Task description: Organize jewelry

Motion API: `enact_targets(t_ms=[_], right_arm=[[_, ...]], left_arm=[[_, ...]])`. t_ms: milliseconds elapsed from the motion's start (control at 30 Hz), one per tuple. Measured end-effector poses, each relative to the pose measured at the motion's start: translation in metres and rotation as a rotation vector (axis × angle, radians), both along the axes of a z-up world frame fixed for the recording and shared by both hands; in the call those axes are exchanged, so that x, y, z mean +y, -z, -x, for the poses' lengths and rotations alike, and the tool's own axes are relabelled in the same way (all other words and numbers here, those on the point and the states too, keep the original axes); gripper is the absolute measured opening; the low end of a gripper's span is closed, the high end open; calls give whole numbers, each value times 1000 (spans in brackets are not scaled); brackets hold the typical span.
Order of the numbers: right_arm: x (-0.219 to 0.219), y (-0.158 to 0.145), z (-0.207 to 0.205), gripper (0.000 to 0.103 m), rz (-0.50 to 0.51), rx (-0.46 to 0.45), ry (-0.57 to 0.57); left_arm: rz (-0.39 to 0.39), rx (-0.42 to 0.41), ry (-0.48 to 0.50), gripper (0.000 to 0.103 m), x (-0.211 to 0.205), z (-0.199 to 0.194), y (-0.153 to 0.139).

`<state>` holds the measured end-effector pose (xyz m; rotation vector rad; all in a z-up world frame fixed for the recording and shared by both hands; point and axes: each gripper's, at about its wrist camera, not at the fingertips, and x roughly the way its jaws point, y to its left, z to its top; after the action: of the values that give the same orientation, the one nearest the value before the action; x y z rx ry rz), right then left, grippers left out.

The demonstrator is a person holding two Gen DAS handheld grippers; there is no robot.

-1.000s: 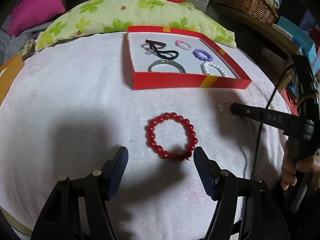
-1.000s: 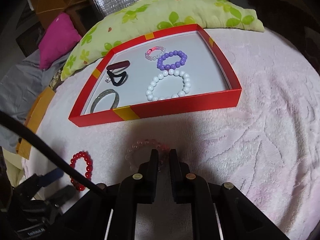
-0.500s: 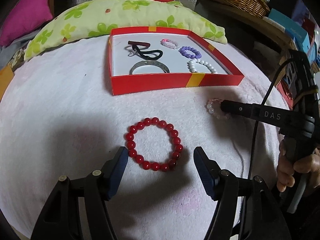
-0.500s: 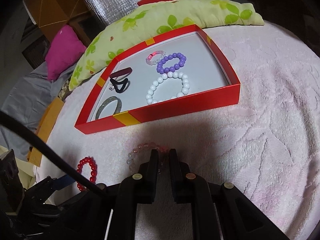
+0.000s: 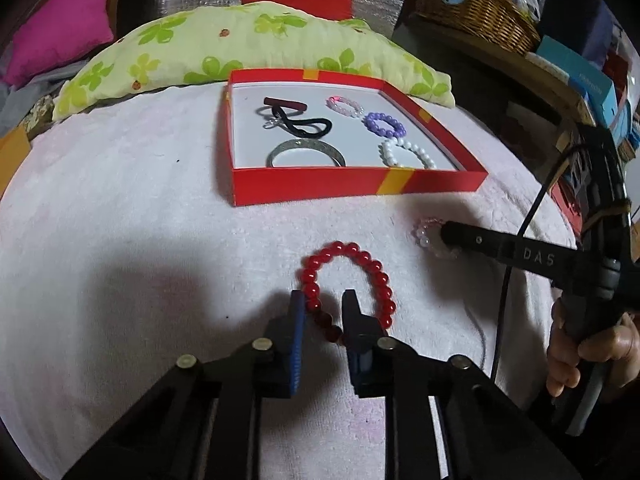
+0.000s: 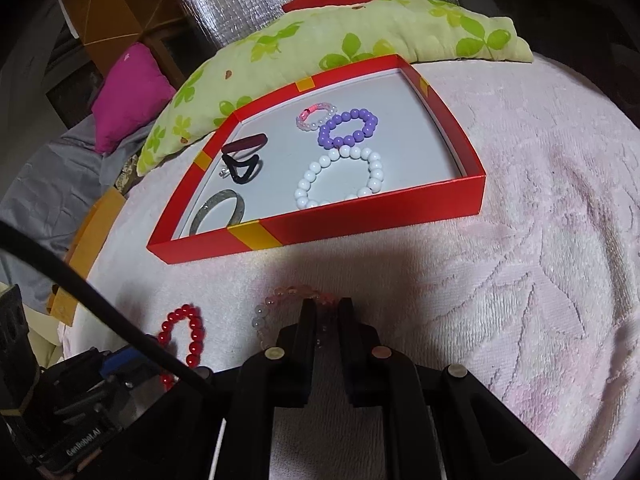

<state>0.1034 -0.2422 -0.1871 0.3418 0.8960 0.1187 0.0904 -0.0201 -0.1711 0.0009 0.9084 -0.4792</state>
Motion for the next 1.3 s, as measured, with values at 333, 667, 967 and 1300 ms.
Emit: enact_targets(t_ms=[333,667,967,1300], right_arm=[[-3,5,6,15,-19,-71,-14],[-3,3,9,14,-10,-81,-26],[-20,-7,28,12,-93,-125,32],[-23,-6,31,29,-91,-96,77]], left_arm=[[-20,23,-8,51,-3,-3,3],[-53,-10,41,63,-18,2,2],[-37,-54,44,14,-13,7,-1],[-7,-15,-1,17,-4,0,-1]])
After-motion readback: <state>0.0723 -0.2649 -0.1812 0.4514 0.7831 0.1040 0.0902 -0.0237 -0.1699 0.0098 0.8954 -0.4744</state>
